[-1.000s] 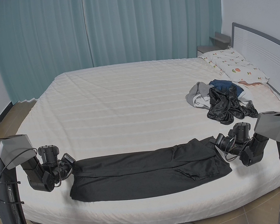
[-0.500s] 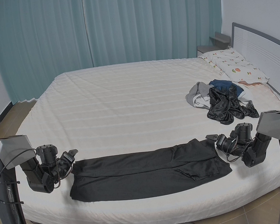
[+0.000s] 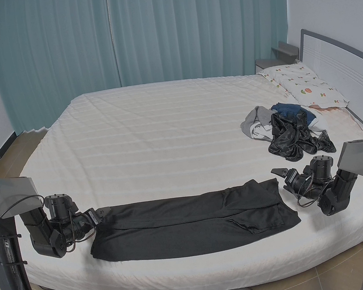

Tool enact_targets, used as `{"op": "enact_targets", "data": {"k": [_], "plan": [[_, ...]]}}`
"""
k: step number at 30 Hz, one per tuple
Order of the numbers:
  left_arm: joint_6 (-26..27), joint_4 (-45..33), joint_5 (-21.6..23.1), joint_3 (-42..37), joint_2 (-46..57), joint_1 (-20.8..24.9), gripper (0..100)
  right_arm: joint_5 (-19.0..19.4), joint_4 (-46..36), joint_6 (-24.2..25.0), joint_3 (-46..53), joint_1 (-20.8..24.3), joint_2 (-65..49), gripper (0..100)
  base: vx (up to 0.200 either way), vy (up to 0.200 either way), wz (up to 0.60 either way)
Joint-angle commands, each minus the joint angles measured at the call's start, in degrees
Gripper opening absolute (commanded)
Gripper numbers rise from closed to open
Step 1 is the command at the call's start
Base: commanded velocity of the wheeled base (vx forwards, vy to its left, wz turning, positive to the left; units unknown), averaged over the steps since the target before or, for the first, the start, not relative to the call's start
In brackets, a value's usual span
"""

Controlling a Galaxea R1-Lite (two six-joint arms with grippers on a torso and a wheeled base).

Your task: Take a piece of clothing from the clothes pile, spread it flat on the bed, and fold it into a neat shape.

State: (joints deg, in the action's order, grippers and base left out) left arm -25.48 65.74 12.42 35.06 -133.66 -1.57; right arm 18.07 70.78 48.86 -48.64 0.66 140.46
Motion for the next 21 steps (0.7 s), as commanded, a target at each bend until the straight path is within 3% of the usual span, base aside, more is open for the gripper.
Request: {"op": "enact_targets", "data": {"k": [1, 10, 17, 18, 21], "plan": [[3.2, -1.4, 0.1, -1.0, 0.0, 1.0, 100, 0.0, 0.1, 0.0, 0.2, 0.0, 0.0, 100, 0.000, 0.000, 0.00], [10.8, -2.2, -0.3, -1.6, -1.1, 0.9, 100, 0.0, 0.1, 0.0, 0.7, 0.1, 0.0, 100, 0.000, 0.000, 0.00], [11.7, -2.2, -0.3, -0.6, -2.0, 1.0, 100, 0.0, 0.1, -0.7, 0.7, 0.3, 0.7, 100, 0.000, 0.000, 0.00], [11.9, -2.2, -0.4, -0.7, -2.1, 1.1, 0, 0.0, 0.1, -1.0, 0.7, 0.3, 0.8, 100, 0.000, 0.000, 0.00], [12.8, -2.2, -0.3, -1.1, -2.1, 1.1, 0, 0.0, 0.1, -1.2, 0.7, 0.3, 0.7, 100, 0.000, 0.000, 0.00]]}}
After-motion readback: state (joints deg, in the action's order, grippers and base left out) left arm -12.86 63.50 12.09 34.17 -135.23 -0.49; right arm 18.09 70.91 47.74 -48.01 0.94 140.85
